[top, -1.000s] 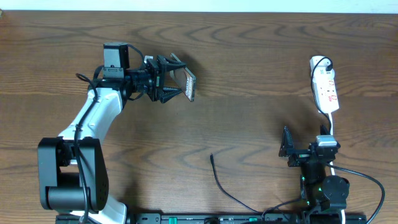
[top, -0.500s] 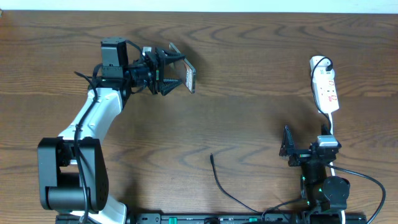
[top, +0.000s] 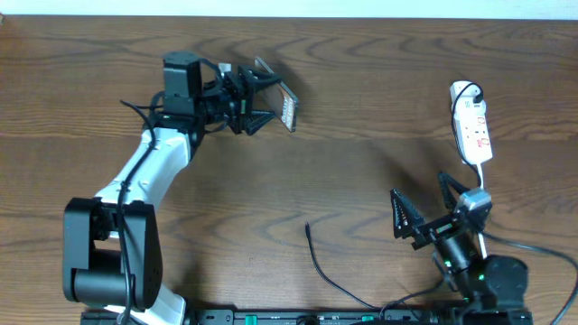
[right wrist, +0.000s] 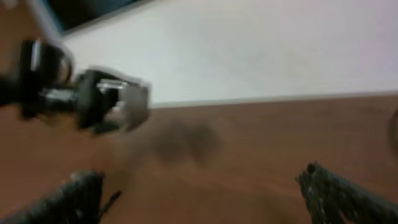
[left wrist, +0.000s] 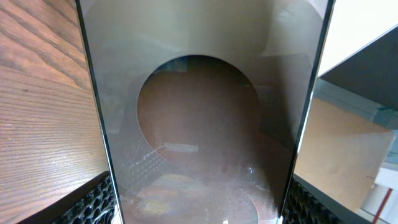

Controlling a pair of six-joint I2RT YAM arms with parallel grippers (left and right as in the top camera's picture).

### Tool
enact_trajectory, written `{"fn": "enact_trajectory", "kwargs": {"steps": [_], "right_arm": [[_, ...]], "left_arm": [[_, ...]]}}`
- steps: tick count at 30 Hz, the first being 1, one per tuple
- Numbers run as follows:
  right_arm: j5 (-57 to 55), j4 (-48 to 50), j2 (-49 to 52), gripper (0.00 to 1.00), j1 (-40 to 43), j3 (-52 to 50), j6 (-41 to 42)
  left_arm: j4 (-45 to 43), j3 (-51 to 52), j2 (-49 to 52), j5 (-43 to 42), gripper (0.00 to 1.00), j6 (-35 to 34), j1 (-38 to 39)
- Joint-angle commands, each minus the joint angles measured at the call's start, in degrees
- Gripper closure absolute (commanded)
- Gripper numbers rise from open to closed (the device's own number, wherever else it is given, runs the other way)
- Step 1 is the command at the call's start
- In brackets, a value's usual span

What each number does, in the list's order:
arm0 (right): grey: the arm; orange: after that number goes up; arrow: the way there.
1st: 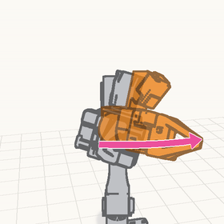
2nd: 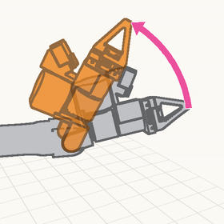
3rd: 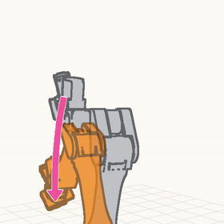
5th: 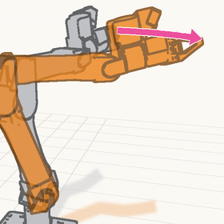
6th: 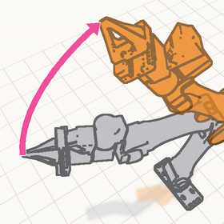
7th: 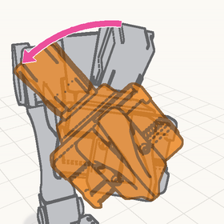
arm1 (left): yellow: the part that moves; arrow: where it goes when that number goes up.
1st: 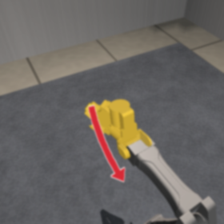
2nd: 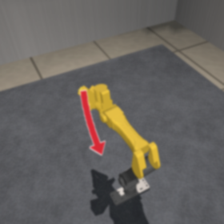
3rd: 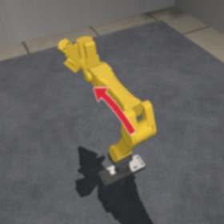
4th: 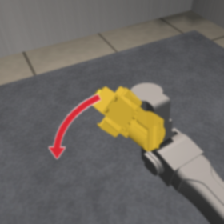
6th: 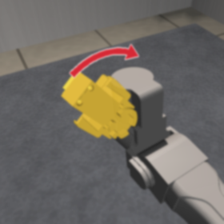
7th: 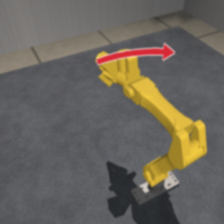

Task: Plug charger to phone and switch on socket
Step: 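Move the right gripper toward the phone held by the left gripper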

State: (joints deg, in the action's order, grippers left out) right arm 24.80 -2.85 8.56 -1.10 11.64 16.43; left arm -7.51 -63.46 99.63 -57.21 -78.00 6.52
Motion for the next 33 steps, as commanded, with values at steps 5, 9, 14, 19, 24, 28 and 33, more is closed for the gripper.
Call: {"fn": "enact_trajectory", "kwargs": {"steps": [5,9,14,19,24,28,33], "right_arm": [[20.04,-8.11,27.32,0.01,-0.42,21.00,-2.86],[25.75,-8.28,41.24,0.01,-1.60,27.63,-3.87],[25.73,-7.15,57.68,0.01,-6.99,34.12,-9.90],[25.73,1.22,65.46,0.01,-10.58,34.53,-10.08],[25.75,7.34,69.90,0.01,-12.37,34.53,-10.05],[25.73,8.76,70.53,0.01,-12.79,34.53,-10.08],[24.63,11.82,70.53,0.01,-12.83,34.53,-10.08]], "left_arm": [[-0.55,-1.60,-0.94,4.61,0.93,0.35,2.75],[-0.52,-1.60,-0.94,5.75,0.93,0.33,3.65],[-0.55,-1.60,-0.94,8.70,0.93,-0.35,5.55],[-0.57,-1.60,-0.94,9.97,0.93,-1.86,7.10],[-0.55,-1.60,-0.94,9.97,0.93,-1.88,8.52],[-0.57,-1.60,-0.94,9.99,0.93,-2.93,9.77],[-0.57,-1.60,-0.94,9.97,0.93,-3.15,11.23]]}}
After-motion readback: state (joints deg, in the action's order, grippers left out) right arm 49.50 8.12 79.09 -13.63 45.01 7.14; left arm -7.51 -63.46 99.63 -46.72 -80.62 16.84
